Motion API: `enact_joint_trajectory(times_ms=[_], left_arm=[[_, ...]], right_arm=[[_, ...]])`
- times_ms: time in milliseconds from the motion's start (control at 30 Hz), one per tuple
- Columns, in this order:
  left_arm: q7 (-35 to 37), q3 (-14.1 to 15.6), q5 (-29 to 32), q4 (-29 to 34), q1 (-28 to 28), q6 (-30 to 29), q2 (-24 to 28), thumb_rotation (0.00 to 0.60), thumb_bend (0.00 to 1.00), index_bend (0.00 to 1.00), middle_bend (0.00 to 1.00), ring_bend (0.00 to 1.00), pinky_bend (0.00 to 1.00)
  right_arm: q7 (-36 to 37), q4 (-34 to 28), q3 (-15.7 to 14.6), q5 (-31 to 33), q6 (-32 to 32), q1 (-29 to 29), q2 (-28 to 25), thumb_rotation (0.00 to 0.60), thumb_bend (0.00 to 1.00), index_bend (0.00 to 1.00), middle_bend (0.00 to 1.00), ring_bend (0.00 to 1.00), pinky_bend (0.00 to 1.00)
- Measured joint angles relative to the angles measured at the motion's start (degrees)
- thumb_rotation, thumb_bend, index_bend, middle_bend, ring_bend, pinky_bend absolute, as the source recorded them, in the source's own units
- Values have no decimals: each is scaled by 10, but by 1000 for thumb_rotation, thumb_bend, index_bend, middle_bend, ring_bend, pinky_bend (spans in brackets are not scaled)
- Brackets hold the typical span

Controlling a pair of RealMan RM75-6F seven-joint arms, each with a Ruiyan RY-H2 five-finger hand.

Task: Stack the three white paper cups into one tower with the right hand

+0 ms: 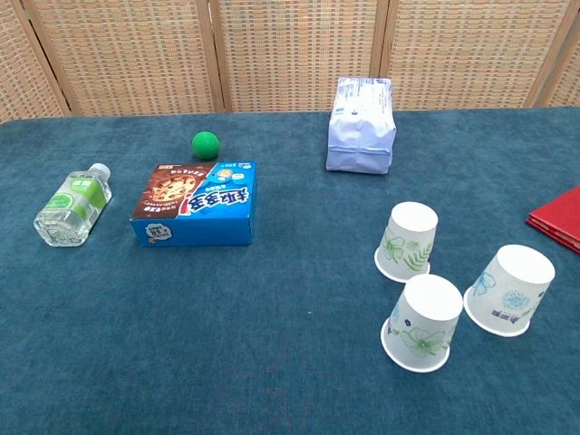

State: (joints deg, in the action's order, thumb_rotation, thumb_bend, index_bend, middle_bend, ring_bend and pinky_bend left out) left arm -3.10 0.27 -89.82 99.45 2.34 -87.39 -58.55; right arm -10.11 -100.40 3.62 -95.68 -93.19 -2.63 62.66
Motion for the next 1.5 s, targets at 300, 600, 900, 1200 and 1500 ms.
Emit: enact_joint_trajectory(times_ms=[300,600,900,1200,1500], left_arm=[[-7,-7,11,3,1,0,-1,600,123,0,0,0,0],[-11,-16,28,7,3,0,-1,600,122,0,0,0,0],[-22,-18,37,8,6,11,-6,600,123,0,0,0,0],[-26,-21,49,9,16,31,-7,600,126,0,0,0,0],[-15,-21,51,6,16,31,-4,600,126,0,0,0,0]], right_arm=[[-5,2,-6,-33,23,-19,4,600,0,23,48,0,1],[65,-28,-25,-142,190,-148,-22,600,0,23,58,0,55],[39,-61,-11,-88,395,-259,14,600,61,35,113,0,151],[-80,-62,11,36,458,-292,80,600,177,133,265,113,239],[-168,-37,15,139,476,-312,146,600,234,223,348,206,281]])
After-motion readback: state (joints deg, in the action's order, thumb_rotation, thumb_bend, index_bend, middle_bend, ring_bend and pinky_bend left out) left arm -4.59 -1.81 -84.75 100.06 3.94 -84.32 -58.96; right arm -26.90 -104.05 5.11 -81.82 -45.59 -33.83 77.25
